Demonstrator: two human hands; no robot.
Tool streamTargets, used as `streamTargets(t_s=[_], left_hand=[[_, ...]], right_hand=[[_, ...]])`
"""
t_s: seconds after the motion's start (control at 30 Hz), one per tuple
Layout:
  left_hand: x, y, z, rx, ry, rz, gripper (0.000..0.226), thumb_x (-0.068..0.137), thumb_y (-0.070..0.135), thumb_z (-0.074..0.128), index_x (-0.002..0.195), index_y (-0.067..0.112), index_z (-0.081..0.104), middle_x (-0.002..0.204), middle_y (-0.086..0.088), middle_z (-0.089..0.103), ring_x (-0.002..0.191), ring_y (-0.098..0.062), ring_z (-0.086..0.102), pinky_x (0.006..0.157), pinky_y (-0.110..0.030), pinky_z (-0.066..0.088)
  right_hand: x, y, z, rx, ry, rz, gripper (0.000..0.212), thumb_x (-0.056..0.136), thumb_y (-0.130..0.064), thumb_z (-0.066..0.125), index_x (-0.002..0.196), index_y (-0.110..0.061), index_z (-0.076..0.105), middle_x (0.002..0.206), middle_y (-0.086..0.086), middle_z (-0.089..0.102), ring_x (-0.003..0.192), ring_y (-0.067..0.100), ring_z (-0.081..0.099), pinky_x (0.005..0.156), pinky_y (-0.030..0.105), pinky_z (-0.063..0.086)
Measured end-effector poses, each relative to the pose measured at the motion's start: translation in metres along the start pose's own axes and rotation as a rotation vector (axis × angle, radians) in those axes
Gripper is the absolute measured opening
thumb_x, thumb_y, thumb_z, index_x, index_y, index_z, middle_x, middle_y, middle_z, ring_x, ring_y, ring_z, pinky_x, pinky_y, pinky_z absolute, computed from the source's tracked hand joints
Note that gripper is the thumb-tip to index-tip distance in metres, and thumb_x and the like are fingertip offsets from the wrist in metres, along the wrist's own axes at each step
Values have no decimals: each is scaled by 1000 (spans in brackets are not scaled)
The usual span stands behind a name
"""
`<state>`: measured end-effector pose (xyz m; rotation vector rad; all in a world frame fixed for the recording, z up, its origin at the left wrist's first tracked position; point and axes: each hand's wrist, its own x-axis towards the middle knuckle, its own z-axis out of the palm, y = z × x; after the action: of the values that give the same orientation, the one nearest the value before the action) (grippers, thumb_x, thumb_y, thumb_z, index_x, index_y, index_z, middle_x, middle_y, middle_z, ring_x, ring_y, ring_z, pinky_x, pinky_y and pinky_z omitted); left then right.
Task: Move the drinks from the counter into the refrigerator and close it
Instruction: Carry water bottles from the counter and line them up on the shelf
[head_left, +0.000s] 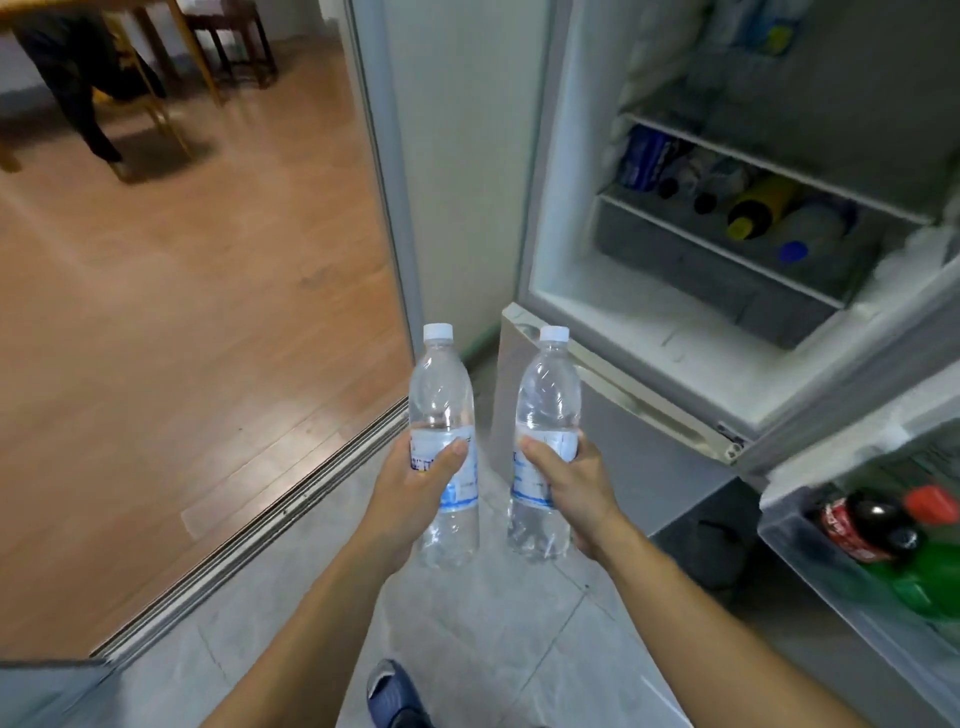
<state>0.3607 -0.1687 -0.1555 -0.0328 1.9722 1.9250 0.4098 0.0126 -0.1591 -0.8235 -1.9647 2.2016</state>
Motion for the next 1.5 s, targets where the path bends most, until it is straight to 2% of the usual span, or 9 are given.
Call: streamTargets(t_s=[0.2,0.33,0.5,0.6,0.77,1.07,1.17,1.33,1.5], left_hand=[[88,58,-1,28,-202,57,29,86,40,71,112,32,62,104,6,73,100,-16,70,86,-36,56],[130,99,25,51,-339,121,50,71,54,73,115,33,61,108,6,72,103,-17,68,93,-41,54],[173,138,71,109,-426,223,37,62,62,70,95,48,62,91,18,72,86,-5,70,69,-19,53],[194,154,98,117,-446,275,30,61,62,70,88,55,60,89,19,71,82,-2,69,72,-24,55],[230,182,134,147,-475,318,47,65,62,71,105,40,59,98,9,73,92,-12,71,82,-37,59],[288,242,209,155,-472,412,35,80,41,78,108,32,58,99,9,73,89,-7,72,78,-29,58],[315,267,239,157,-497,457,37,76,38,81,104,37,57,94,15,74,86,-4,72,75,-27,58],[365,307,290,132,-453,546,39,79,31,80,111,31,56,96,14,70,87,-6,70,71,-26,57],[407,328,329,63,-572,575,46,84,24,76,125,17,56,115,2,69,99,-10,70,79,-29,60]], right_hand=[[35,-56,17,20,204,-70,56,56,-53,78,105,-27,68,94,-7,77,86,13,74,75,31,59],[51,-92,5,73,361,-170,45,63,-45,78,102,-25,68,90,-8,77,80,9,74,65,23,55],[80,-130,-33,132,502,-245,26,81,-31,79,103,-22,67,92,-2,77,82,15,74,67,28,58],[103,-150,-58,203,541,-271,29,80,-28,79,105,-22,66,95,1,77,86,20,74,77,38,59],[142,-183,-94,277,530,-304,36,73,-27,76,107,-21,63,90,2,76,75,17,74,69,34,56],[213,-244,-136,205,682,-424,35,73,-36,79,102,-30,61,95,-12,75,91,10,72,83,34,56],[237,-271,-152,235,711,-470,51,73,-37,81,118,-24,61,108,-4,74,99,16,71,89,37,55],[273,-314,-176,189,708,-554,38,85,-27,76,118,-22,57,106,-8,70,93,4,69,75,23,55],[308,-348,-200,151,745,-532,46,89,-29,72,128,-14,50,120,6,66,108,22,66,90,44,56]])
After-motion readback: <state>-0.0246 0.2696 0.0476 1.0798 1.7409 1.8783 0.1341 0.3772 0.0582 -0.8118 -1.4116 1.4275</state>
